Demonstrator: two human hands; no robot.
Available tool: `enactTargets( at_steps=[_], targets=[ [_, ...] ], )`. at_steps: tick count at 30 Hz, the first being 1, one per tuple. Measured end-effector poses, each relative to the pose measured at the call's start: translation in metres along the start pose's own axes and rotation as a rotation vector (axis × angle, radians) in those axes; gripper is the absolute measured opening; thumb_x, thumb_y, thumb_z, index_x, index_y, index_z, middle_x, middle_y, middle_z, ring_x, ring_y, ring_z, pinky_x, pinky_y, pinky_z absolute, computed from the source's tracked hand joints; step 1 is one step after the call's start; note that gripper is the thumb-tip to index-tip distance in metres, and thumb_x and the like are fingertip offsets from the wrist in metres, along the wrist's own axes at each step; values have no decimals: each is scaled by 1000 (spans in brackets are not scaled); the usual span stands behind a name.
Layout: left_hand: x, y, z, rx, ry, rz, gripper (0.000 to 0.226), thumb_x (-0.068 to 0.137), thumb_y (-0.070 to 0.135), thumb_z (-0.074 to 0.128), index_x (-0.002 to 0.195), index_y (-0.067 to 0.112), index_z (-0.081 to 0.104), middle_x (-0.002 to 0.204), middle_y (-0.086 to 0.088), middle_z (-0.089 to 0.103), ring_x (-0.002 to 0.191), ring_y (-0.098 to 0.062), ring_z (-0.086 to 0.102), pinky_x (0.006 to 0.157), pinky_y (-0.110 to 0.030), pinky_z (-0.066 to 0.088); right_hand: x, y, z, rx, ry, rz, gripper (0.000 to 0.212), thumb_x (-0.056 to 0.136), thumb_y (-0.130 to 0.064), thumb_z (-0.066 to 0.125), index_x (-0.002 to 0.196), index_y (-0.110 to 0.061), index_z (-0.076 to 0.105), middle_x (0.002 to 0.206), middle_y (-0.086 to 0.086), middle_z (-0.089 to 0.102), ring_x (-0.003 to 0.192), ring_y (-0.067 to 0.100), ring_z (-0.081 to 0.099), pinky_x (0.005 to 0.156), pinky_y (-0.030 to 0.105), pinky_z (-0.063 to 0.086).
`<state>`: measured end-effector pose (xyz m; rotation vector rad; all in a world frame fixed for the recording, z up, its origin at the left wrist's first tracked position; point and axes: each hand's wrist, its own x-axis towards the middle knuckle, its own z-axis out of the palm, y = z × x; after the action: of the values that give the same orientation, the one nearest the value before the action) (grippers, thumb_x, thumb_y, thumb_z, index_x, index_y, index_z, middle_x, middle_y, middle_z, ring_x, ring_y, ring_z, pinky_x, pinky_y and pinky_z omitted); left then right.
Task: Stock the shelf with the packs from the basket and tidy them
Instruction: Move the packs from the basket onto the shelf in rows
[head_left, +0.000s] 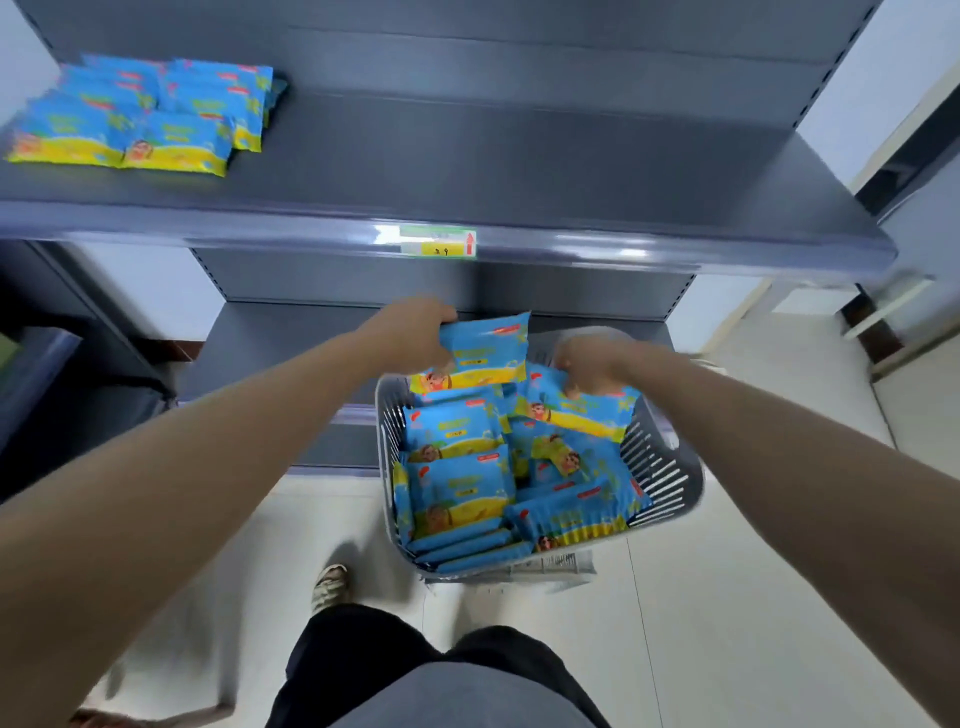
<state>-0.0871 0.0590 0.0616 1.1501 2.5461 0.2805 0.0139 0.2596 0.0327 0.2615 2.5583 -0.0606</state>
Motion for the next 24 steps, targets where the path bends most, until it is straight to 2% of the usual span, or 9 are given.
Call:
enactTargets(
  at_steps=[3,6,9,13,16,18,20,22,24],
  targets=[
    [-7,-13,-44,-37,105,-15,26,75,19,73,95,6,61,84,-5,50,80,-23,49,64,-27,32,0,-14,-63,48,174,-17,15,83,-9,56,97,-10,53,114,15,59,89,25,52,69,28,38],
    [-18,-38,-87,-77,221,-48,23,74,19,73,89,7,60,79,-5,49,78,-25,47,56,-29,28,6,-27,-120,37,335,-25,28,84,-8,52,113,-8,52,120,14,57,102,31,55,78,33,43],
    [-26,-78,-121,-120,289,-87,22,73,18,74,80,9,56,67,-2,44,73,-24,43,56,-29,28,18,-48,-167,89,446,-19,39,86,-3,47,124,-10,47,122,17,56,107,35,54,82,36,44],
    [-28,-149,-159,-151,335,-145,23,72,17,75,73,9,54,66,-2,43,71,-25,42,52,-29,28,44,-100,-221,171,604,-73,39,88,-5,49,126,-8,46,123,19,57,109,36,54,87,38,44],
    [-29,-205,-183,-130,345,-201,29,74,14,72,64,16,45,65,-1,42,72,-26,42,50,-27,26,77,-152,-249,225,639,-154,35,88,-6,50,123,-7,48,120,16,59,106,34,55,87,38,44],
    [-28,-247,-197,-100,346,-251,21,74,13,71,74,12,49,74,-7,48,77,-31,49,53,-30,28,103,-189,-265,242,637,-204,33,88,-7,49,121,-7,50,119,14,59,105,32,55,84,36,44],
    [-27,-290,-210,-82,351,-291,21,74,12,71,90,10,58,88,-12,56,92,-35,56,65,-32,37,131,-224,-279,245,626,-246,33,89,-8,50,121,-7,51,119,12,59,105,30,55,80,31,41],
    [-25,-330,-222,-45,365,-353,41,75,14,71,115,11,60,106,-15,61,102,-35,55,81,-35,42,158,-255,-290,221,609,-277,35,89,-8,51,124,-6,51,123,12,57,108,30,53,77,28,36],
    [-24,-365,-231,-21,371,-400,49,75,15,72,122,12,57,113,-16,60,103,-34,54,88,-38,44,184,-283,-296,185,555,-302,38,89,-7,50,127,-5,49,129,12,54,113,31,51,81,29,37]
  ],
)
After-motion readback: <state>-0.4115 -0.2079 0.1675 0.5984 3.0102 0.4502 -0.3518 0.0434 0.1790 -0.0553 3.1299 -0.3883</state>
